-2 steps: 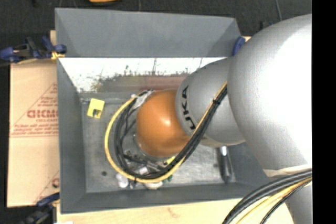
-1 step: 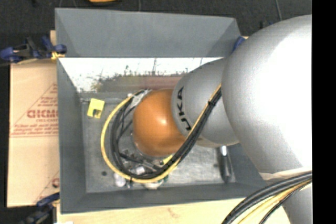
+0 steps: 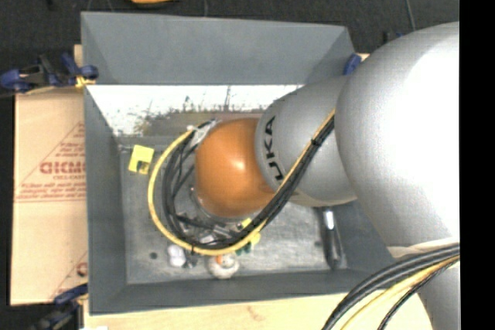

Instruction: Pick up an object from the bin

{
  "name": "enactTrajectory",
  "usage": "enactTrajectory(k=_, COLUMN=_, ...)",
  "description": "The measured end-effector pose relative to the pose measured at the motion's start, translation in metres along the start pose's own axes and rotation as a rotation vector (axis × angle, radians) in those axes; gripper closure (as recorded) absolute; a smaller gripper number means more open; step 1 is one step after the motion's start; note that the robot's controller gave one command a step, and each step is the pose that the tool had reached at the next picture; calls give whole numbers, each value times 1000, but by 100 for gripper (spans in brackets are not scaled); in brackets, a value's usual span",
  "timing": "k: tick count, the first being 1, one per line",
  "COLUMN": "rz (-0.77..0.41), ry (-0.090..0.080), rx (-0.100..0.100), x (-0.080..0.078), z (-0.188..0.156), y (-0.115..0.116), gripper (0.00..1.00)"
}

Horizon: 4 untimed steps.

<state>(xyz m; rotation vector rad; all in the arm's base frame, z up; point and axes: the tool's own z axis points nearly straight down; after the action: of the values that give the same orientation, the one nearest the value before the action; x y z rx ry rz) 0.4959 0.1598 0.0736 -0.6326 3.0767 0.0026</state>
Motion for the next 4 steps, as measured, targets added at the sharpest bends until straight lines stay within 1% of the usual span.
enactTrajectory(k=1, rz=61, ry=-12, rx=2, x=3, z=0, y=-1, gripper=100)
enactTrajectory(k=2, rz=90, ry=-9, rx=1, x=7, z=-1, y=0, gripper=100)
enactTrajectory(k=3, rz=-31, ry=-9, rx=3, x=-17, z=-17, y=-12, gripper=100)
enactTrajectory(k=4, rz=-207, ry=-3, rx=3, x=-14, z=-7, y=-16, gripper=100)
